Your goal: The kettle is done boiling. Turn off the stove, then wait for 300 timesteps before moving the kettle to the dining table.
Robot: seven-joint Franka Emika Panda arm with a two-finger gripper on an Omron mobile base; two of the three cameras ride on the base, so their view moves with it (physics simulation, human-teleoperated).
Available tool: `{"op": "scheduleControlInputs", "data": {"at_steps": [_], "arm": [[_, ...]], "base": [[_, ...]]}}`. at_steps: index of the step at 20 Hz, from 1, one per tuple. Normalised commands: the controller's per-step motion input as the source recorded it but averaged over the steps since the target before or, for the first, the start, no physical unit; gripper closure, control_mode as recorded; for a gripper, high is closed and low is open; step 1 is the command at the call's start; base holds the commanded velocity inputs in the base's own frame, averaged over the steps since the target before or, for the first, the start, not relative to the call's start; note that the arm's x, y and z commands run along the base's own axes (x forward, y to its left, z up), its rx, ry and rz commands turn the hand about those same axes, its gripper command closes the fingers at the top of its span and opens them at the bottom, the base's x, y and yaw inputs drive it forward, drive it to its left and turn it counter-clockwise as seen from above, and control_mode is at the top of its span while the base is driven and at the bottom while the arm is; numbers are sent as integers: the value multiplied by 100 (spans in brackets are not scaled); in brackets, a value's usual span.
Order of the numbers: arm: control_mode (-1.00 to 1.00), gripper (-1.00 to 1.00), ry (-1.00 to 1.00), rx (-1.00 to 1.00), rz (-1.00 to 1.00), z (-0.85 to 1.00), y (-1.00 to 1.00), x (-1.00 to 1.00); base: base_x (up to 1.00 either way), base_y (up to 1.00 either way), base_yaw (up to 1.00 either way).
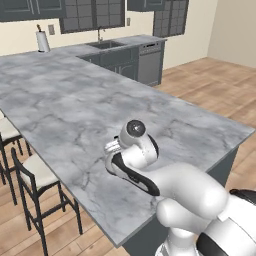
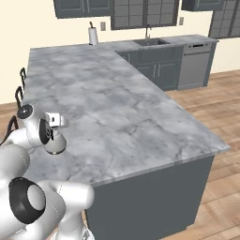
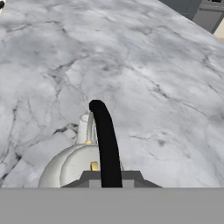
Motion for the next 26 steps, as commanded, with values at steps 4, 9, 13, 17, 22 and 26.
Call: {"op": "scheduleControlInputs", "data": {"at_steps": [4,9,13,17,22,26], "arm": [[-100,100,0,-2,0,-22,1,7],[-100,100,0,-1,-1,-17,5,6],[-100,100,0,0,-1,-11,4,1],[-100,100,0,0,0,-9,3,1],[-100,100,0,0,0,-10,2,1],[-100,-100,1,0,0,-11,0,0]], "base": [[0,0,0],[0,0,0],[0,0,0],[0,0,0],[0,0,0],[0,0,0]]}}
